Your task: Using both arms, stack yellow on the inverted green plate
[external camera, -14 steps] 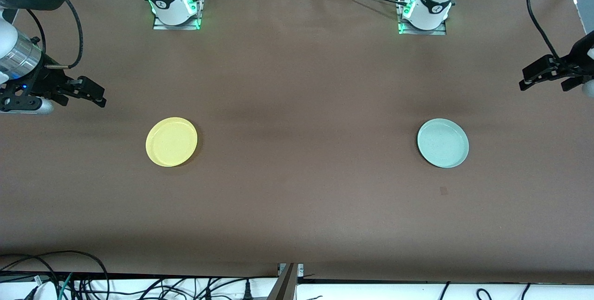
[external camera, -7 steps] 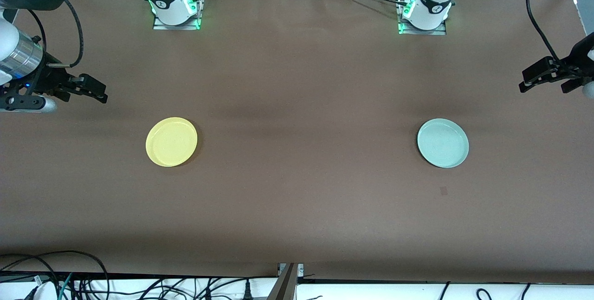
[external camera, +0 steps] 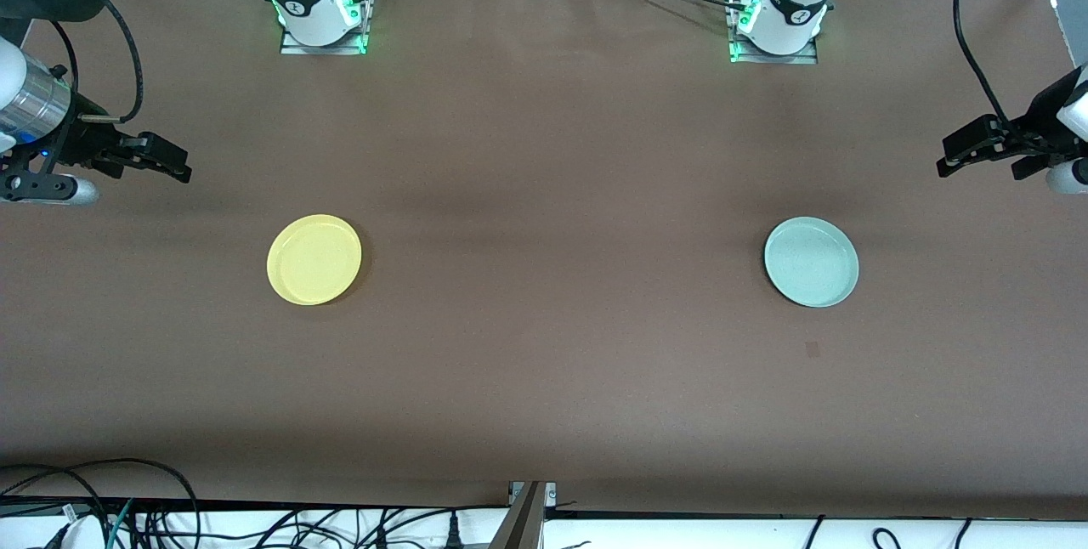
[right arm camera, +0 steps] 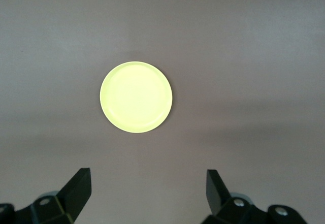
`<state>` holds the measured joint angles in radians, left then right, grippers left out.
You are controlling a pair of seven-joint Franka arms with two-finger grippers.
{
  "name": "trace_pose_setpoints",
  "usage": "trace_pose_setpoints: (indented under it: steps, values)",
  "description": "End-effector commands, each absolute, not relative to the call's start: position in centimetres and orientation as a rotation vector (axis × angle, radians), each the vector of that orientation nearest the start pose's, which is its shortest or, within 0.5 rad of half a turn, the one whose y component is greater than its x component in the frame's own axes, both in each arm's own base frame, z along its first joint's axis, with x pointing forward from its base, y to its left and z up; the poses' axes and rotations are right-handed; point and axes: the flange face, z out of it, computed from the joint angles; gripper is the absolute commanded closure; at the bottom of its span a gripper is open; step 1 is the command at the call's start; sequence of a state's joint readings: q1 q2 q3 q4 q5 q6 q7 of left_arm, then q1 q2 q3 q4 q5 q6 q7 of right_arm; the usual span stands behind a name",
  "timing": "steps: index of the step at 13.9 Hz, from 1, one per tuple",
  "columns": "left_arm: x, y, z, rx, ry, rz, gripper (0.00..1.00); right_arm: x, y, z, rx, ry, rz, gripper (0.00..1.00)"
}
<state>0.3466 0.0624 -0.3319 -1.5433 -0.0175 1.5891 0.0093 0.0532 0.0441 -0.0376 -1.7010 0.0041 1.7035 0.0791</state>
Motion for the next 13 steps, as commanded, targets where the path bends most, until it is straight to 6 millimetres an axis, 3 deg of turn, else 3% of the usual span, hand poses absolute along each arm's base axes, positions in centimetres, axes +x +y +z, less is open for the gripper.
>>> trace_pose_setpoints:
  steps: [1, 13]
  values:
    - [57.0, -0.9, 61.6, -3.193, 0.040, 0.000, 0.00, 57.4, -0.8, 54.9, -3.167, 0.147, 0.081, 0.00]
    - [57.1, -0.8, 60.1, -3.182, 0.048, 0.053, 0.00, 57.7, -1.5, 54.3, -3.188, 0.136, 0.098, 0.00]
